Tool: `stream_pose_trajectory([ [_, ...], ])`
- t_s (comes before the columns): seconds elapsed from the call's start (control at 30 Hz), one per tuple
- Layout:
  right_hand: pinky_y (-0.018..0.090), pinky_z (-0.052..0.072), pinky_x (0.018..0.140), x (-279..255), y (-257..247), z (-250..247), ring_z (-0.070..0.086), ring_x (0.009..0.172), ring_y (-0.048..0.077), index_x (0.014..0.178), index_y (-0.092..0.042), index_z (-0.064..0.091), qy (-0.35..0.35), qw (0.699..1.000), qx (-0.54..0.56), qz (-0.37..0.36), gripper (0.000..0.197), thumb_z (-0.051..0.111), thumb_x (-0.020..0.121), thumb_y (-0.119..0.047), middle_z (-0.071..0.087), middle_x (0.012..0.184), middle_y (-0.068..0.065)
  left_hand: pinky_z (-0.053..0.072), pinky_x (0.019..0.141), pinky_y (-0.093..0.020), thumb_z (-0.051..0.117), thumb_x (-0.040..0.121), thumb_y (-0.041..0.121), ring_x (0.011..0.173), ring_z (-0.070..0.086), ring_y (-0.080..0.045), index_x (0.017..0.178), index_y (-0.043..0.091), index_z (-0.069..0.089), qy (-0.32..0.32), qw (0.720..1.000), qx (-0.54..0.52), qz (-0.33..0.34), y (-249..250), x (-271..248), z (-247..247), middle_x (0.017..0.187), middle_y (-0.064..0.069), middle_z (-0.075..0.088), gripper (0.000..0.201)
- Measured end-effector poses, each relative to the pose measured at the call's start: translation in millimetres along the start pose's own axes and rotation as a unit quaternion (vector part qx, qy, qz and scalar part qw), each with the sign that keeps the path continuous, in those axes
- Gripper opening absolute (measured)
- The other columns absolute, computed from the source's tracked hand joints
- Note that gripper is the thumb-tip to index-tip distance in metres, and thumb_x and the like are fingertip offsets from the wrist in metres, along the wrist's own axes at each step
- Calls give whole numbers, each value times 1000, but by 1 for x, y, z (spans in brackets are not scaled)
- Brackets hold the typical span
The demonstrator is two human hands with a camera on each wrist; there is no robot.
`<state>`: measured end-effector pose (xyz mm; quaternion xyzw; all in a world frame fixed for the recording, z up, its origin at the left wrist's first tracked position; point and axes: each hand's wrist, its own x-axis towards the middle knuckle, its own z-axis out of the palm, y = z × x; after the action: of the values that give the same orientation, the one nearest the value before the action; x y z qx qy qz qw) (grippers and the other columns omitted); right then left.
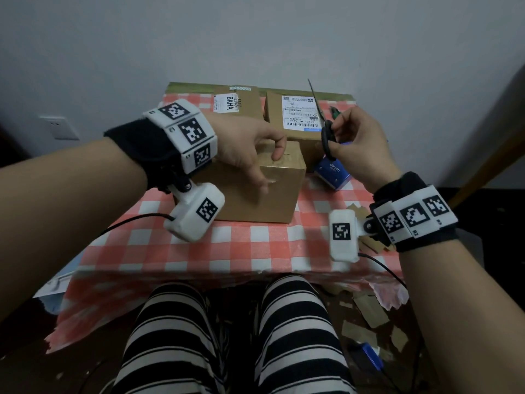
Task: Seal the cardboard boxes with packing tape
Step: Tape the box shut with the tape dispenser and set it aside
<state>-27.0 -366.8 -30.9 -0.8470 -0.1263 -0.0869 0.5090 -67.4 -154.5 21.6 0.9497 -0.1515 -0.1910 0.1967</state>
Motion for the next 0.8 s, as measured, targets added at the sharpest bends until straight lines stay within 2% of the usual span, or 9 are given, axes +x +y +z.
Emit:
stream_pose_trajectory([
  [0.13,51,54,82,1,-2,2,62,85,35,82,-23,49,-3,1000,10,21,31,64,83,3,63,94,20,42,62,-28,88,62,20,80,47,-15,96,23,44,16,998,61,15,0,2,6,107,0,50,56],
  [0.23,54,52,84,0,-3,5,59,86,34,81,-24,47,1,1000,16,6,33,63,83,5,60,95,20,43,66,-31,85,65,15,80,49,-18,87,24,50,31,998,40,33,-2,1,3,109,-6,55,42],
  [0.37,54,51,83,0,0,5,56,84,26,79,-24,45,7,1000,29,0,35,63,82,6,58,89,7,50,64,-38,84,66,18,71,51,-19,78,26,61,34,998,18,44,-2,1,1,104,-13,61,27],
  [0.47,50,53,79,-1,0,5,60,84,25,78,-24,44,5,999,35,-20,35,67,82,1,58,90,10,44,66,-31,83,68,20,70,48,-13,74,22,64,35,998,18,50,-2,1,-2,103,-14,62,20],
  [0.53,45,54,74,-3,0,6,65,88,26,78,-23,41,1,999,42,-28,36,76,79,-15,59,94,21,46,72,-32,85,65,26,78,51,-15,73,21,64,32,998,24,47,0,1,-2,103,-13,62,23],
  [0.63,53,54,72,-4,1,8,64,100,37,77,-23,36,0,1000,16,-18,63,83,59,-61,61,99,27,48,81,-36,87,60,34,92,55,-20,74,22,61,30,997,44,48,2,1,1,104,-8,63,32],
  [0.67,54,53,71,-3,2,9,63,100,39,76,-23,35,0,1000,11,-24,68,81,55,-68,61,98,26,49,84,-38,86,61,33,94,55,-22,73,22,61,35,997,46,48,1,1,2,105,-8,63,30],
  [0.73,44,46,64,-3,1,9,61,81,32,75,-23,34,4,999,12,-48,62,84,61,-56,56,84,21,50,83,-39,84,64,29,93,56,-22,69,22,60,45,997,40,51,-2,1,-1,103,-12,63,26],
  [0.8,34,36,61,-3,5,7,43,66,21,74,-22,33,15,997,2,-81,51,83,71,-30,46,73,6,51,83,-40,84,65,27,93,58,-25,67,21,60,62,996,36,45,-5,-2,-7,102,-13,64,24],
])
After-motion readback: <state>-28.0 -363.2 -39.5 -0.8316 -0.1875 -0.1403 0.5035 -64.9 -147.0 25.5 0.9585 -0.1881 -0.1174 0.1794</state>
